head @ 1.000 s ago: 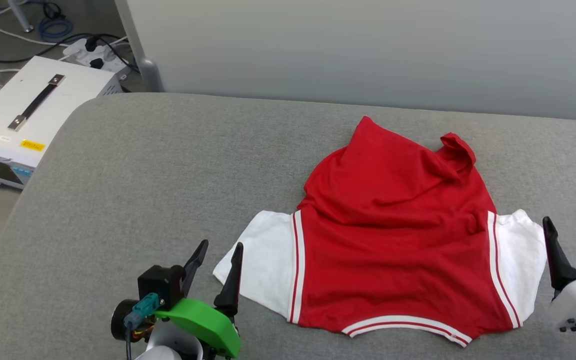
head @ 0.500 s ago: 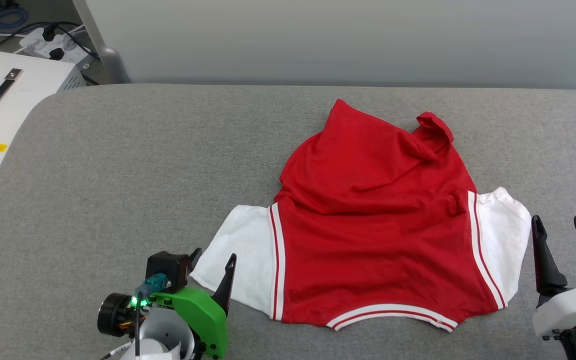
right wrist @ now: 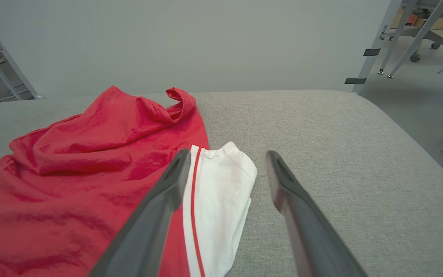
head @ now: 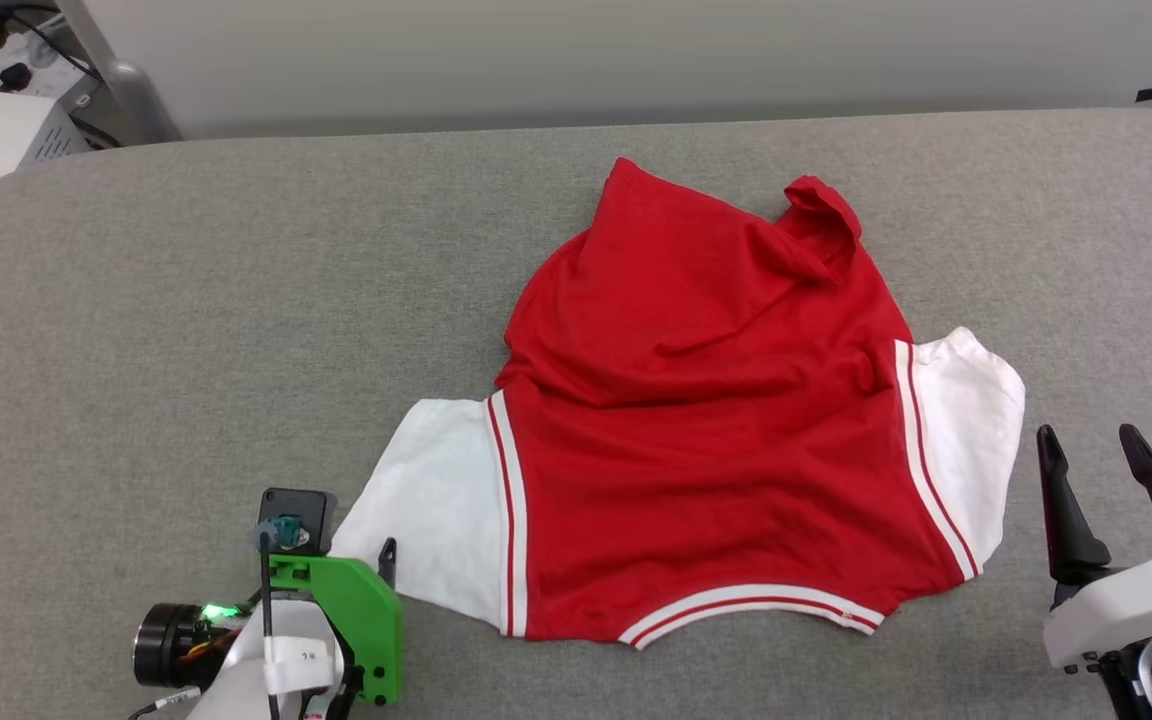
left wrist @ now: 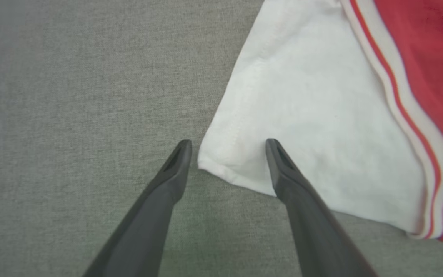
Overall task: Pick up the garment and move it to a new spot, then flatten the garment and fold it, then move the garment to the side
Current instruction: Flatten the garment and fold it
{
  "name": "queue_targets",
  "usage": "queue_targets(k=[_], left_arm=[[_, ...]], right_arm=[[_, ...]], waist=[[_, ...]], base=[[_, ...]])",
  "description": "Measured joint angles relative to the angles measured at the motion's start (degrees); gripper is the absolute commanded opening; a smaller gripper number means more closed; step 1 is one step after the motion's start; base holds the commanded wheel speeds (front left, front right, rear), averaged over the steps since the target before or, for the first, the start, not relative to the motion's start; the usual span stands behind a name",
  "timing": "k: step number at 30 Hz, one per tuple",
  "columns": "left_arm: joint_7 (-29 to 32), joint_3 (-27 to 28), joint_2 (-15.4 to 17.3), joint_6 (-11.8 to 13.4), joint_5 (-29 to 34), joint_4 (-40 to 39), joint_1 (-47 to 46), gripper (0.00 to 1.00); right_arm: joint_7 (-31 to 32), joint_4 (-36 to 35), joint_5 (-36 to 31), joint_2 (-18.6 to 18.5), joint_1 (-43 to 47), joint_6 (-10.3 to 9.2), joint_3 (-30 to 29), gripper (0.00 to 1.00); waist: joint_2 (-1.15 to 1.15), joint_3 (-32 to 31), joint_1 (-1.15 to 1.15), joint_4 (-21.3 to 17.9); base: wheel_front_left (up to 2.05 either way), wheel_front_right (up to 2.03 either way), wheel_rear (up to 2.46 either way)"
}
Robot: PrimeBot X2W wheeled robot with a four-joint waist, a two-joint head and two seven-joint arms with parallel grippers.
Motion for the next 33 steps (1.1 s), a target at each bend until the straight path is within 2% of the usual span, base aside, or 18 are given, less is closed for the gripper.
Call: queue_targets(k=[8,9,10,13,19,24,33], left_arm=[[2.1,-0.4,0.4,0.4,-0.2,3.9,-1.4,1.0],[2.0,-0.4,0.4,0.4,-0.2,4.1,-1.4,0.22],[2.0,-0.4,0.3,0.2,-0.4,4.3,-1.4,0.0],[1.2,-0.4,-0.4,-0.6,-1.3,4.9,-1.7,0.0],[-5.7,1.7,-1.0,-0.5,-2.6,4.5,-1.5,0.0],[-9.6,4.3,-0.3,1.7,-2.6,1.1,-0.9,0.0],[-8.2,5.9,1.8,3.1,-4.2,-7.5,6.0,0.0]], right_arm=[[-0.1,0.8,0.0,0.0,-0.6,0.0,0.5,1.0],[-0.1,0.9,0.0,0.0,-0.6,0.0,0.6,1.0],[-0.1,1.1,0.0,0.0,-0.6,0.0,0.6,1.0],[-0.1,1.6,0.0,0.2,-0.6,0.0,0.6,1.0],[1.2,2.5,0.0,-0.3,-0.2,0.0,0.0,1.0],[3.8,3.7,-0.1,-1.0,1.0,0.0,-0.6,1.0],[11.0,5.6,-0.1,-1.1,3.5,0.0,-2.1,1.0]], waist=[[0.0,1.3,0.0,-2.1],[0.0,1.3,0.0,-2.1],[0.0,1.3,0.0,-2.1],[0.0,0.8,0.0,-1.8],[0.0,-1.2,0.0,-0.5],[0.0,-3.0,0.0,1.0],[0.0,-5.4,0.0,4.5]], base=[[0.0,0.0,0.0],[0.0,0.0,0.0],[0.0,0.0,0.0],[0.0,0.0,0.0],[0.0,0.0,0.0],[0.0,0.0,0.0],[0.0,0.0,0.0]])
